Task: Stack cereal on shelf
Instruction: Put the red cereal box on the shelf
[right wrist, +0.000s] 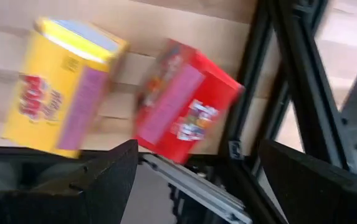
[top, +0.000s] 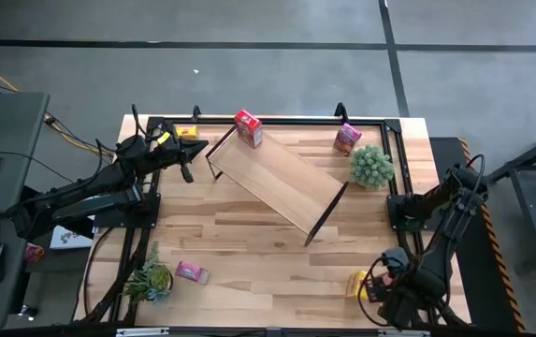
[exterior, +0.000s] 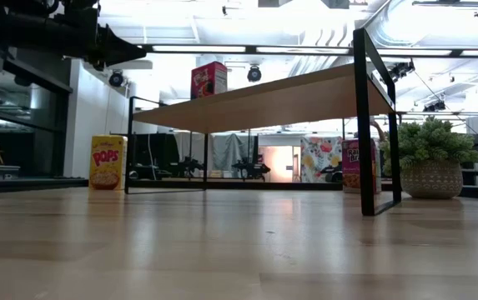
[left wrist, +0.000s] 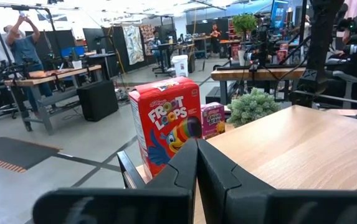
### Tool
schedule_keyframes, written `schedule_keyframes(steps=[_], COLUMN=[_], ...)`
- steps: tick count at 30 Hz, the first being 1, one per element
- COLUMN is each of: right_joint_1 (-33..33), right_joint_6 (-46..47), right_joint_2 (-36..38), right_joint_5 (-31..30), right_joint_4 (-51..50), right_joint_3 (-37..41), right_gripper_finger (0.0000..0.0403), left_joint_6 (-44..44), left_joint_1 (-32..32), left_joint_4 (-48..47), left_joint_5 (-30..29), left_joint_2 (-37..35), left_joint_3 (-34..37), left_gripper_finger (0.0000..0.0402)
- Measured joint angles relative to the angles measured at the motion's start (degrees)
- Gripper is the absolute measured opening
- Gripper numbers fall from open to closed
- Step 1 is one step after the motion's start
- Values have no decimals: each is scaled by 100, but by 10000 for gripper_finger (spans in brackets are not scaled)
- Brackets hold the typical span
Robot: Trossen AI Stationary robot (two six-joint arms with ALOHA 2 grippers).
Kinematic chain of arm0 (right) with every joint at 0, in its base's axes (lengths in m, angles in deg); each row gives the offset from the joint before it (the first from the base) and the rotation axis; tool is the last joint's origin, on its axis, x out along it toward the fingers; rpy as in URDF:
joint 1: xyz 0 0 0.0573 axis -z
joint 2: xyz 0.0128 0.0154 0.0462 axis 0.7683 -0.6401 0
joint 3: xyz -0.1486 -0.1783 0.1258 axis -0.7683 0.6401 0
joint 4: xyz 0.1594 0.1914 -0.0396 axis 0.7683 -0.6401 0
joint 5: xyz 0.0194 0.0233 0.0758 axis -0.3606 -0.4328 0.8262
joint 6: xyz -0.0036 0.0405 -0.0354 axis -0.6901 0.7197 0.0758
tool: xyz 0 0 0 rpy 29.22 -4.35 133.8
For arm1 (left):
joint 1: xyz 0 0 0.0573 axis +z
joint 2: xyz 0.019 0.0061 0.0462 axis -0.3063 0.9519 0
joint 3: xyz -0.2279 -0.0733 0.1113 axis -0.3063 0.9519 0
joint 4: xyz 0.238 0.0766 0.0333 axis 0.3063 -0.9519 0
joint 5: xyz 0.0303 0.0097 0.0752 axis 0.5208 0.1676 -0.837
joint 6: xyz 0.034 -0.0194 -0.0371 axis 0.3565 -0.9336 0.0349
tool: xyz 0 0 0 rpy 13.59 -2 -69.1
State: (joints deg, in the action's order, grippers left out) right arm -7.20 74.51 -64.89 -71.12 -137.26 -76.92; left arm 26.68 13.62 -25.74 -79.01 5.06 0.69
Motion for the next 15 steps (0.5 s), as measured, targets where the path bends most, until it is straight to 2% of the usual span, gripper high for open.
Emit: schedule_keyframes(steps=[8, 15], right_joint_1=[45, 166], right_joint_6=[-10, 22], right_joint_2=[-318, -594], right_joint_5=[-261, -119], right_joint_4=[-109, -56], right_joint_3=[0, 4], right_gripper_finger=[328, 328], left_joint_6=[-2, -4], left_joint_1=[2, 2], left_joint_4=[-1, -2], left_joint_5=[0, 0], left_joint_2=[0, 0], left_joint_3=[0, 0], left_gripper_finger=[0, 0])
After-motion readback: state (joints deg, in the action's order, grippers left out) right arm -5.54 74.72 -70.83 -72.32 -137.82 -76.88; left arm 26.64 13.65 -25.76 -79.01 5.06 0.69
